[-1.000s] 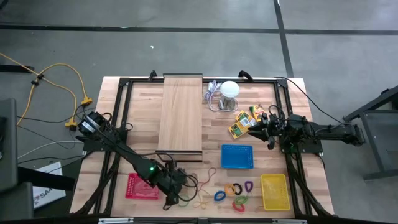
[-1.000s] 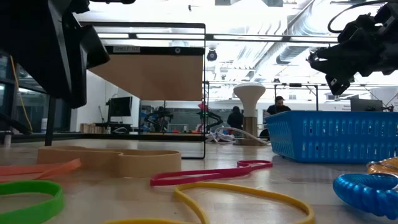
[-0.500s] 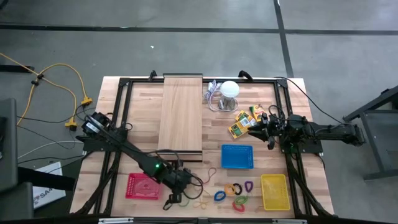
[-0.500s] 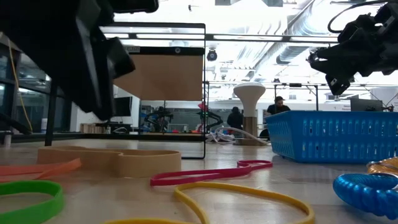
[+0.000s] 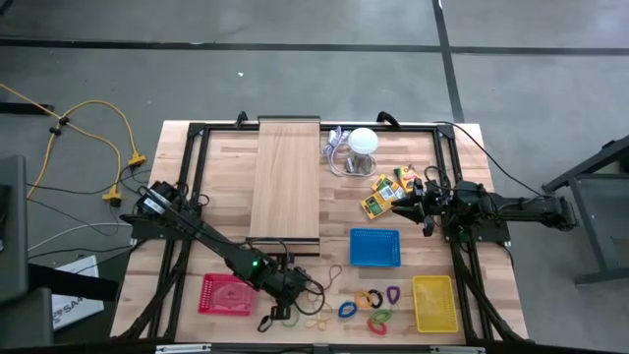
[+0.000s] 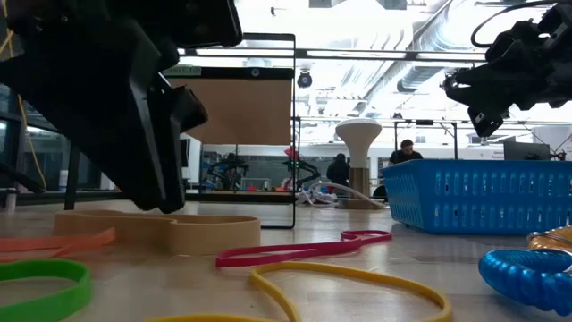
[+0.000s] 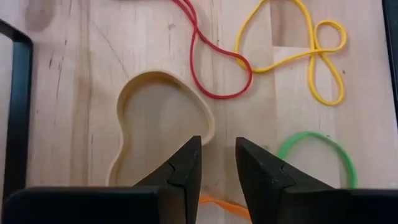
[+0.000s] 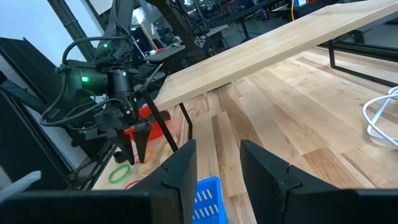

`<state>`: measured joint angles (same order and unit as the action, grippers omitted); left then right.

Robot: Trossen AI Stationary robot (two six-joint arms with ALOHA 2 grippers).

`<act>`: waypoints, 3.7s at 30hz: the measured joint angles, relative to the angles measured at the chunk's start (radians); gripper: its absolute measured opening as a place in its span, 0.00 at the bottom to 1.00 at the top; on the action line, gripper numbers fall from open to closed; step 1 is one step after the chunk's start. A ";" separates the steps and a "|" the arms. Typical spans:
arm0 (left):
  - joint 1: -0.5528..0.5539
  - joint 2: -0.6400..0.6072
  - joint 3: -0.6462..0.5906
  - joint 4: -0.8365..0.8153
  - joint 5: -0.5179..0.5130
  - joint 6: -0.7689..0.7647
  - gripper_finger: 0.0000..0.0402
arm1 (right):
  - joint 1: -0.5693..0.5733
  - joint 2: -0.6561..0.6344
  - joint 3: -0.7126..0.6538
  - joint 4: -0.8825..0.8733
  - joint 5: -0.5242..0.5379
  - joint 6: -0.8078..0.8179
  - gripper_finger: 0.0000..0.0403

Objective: Pick & Place Office Desk Supplies
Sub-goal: Put the light brown rubber band into the red bin

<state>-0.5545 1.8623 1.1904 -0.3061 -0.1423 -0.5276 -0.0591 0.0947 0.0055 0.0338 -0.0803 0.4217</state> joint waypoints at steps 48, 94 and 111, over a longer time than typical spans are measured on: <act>0.000 0.048 0.000 -0.027 -0.055 0.105 0.05 | 0.000 0.000 0.000 0.000 0.000 0.000 0.28; -0.032 -0.257 0.000 0.004 -0.118 0.229 0.00 | 0.000 0.000 0.000 0.000 0.000 0.000 0.28; -0.033 -0.294 0.000 -0.024 -0.125 0.220 0.00 | 0.000 0.000 0.000 0.000 0.000 0.000 0.28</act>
<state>-0.5877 1.5682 1.1900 -0.3304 -0.2673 -0.3079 -0.0589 0.0944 0.0055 0.0341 -0.0803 0.4217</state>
